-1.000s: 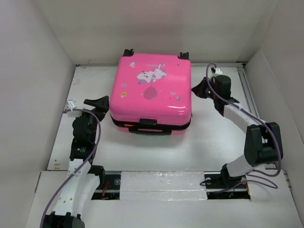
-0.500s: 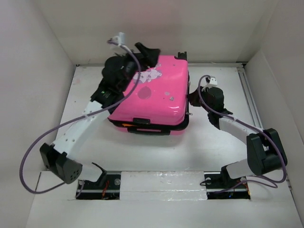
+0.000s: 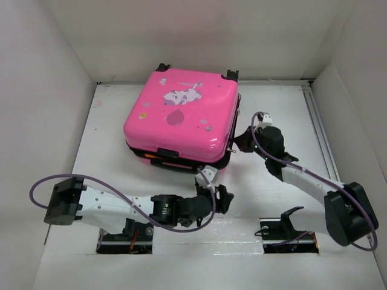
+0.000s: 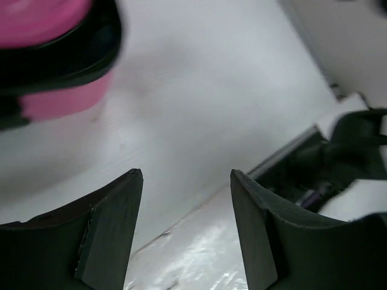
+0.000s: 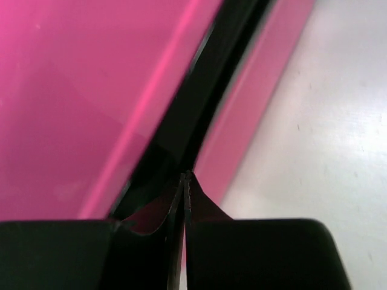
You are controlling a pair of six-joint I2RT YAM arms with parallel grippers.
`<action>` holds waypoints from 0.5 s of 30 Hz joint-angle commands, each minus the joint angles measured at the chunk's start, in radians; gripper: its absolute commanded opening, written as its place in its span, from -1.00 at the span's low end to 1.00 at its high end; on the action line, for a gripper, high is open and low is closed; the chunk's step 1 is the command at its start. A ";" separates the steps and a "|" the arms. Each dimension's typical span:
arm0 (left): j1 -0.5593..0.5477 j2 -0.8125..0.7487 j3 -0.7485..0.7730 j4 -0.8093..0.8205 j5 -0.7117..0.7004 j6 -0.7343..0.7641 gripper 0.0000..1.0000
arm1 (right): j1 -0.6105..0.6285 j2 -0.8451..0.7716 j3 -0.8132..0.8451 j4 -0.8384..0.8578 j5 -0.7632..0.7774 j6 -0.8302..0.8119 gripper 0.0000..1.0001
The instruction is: Pack the luggage
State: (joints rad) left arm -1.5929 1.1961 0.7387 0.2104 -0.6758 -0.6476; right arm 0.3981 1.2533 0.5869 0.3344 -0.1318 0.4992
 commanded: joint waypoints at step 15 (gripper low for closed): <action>-0.015 -0.550 -0.482 -0.376 -0.442 -0.991 0.44 | 0.002 -0.217 -0.056 -0.215 -0.248 -0.140 0.13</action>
State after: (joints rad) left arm -1.6039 0.7284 0.2726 -0.1177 -0.9466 -1.4807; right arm 0.3977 0.9863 0.5072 0.1093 -0.2733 0.3954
